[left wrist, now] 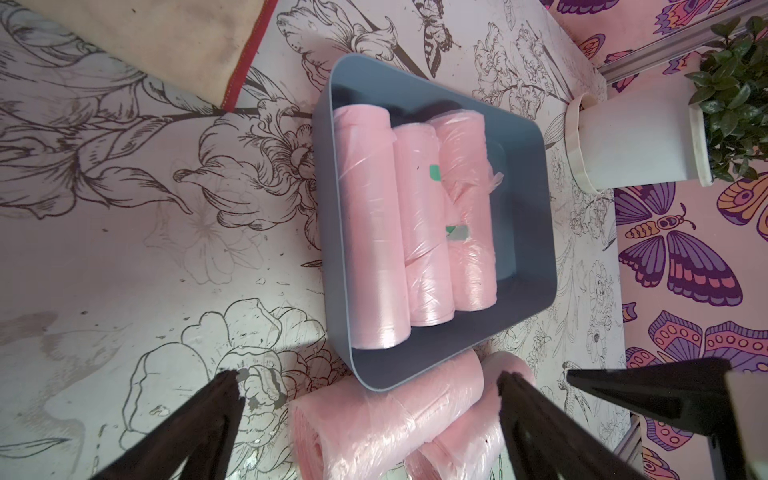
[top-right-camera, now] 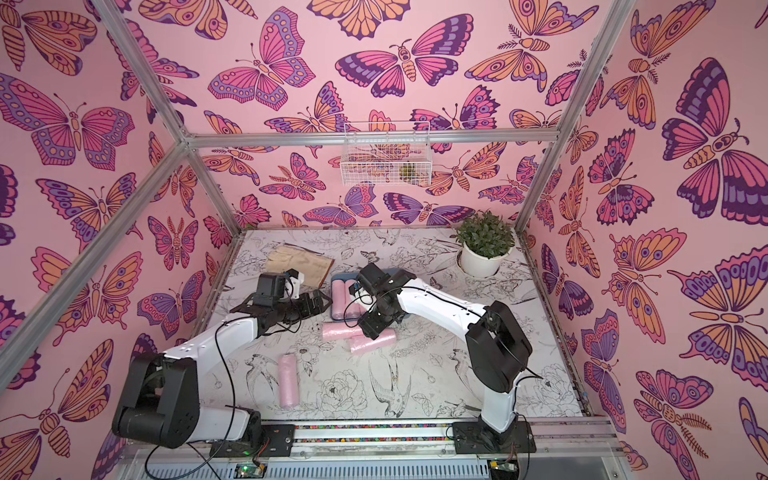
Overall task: Put the roll of trash bags into the storage box
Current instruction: Pick up the roll of trash bags from the center of the board.
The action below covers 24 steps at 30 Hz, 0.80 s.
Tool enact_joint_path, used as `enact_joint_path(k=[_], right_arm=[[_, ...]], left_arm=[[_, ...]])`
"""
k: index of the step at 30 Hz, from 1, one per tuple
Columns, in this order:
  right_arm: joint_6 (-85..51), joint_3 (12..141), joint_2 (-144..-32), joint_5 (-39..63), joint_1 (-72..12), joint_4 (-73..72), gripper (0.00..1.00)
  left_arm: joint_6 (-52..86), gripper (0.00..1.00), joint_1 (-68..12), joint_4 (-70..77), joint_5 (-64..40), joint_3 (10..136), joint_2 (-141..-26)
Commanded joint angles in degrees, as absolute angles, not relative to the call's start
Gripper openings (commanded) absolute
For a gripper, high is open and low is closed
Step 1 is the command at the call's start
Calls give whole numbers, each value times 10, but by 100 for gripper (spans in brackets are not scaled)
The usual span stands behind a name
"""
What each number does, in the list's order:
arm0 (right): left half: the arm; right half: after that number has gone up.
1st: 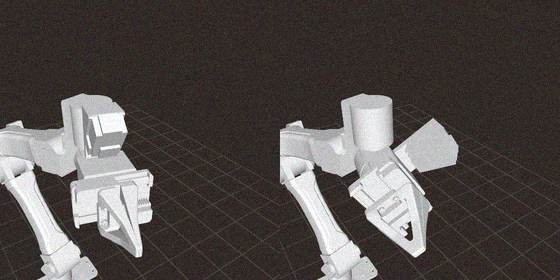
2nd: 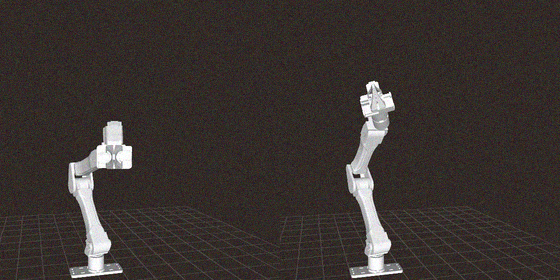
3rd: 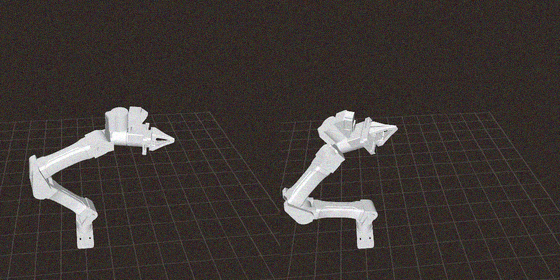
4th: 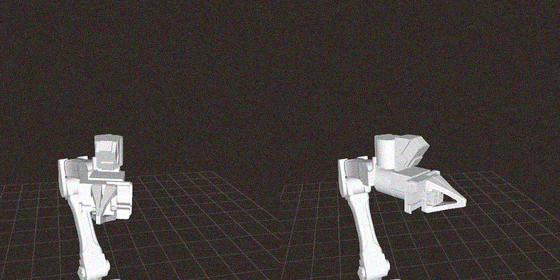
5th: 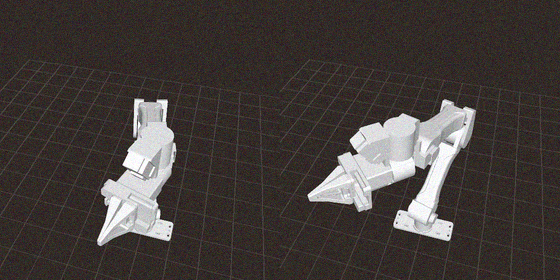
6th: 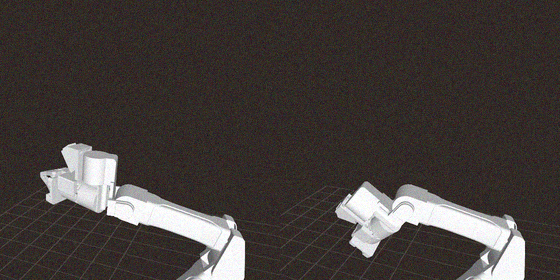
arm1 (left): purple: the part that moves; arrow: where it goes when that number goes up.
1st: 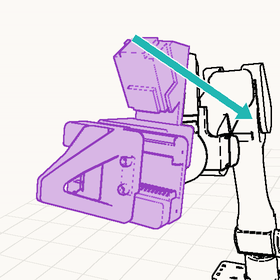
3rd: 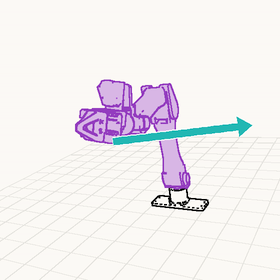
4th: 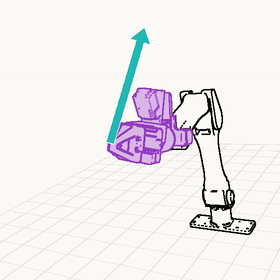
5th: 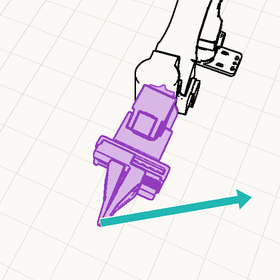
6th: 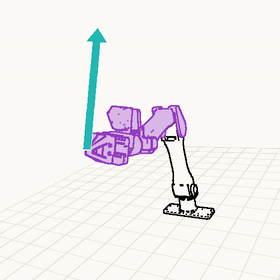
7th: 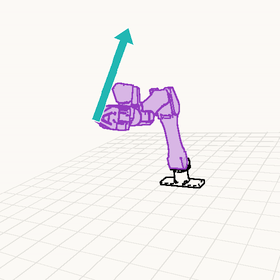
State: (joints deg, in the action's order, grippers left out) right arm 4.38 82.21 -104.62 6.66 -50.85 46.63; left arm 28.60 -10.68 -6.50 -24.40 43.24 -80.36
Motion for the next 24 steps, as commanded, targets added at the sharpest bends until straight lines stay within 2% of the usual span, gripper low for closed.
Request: enact_joint_path(k=[1,24], right_arm=[[110,816,-1045,25,-525,473,76],[189,806,-1117,0,-567,436,78]], left_arm=[[288,100,-102,-82,-244,432,-800],[293,100,-102,-89,-241,424,-784]])
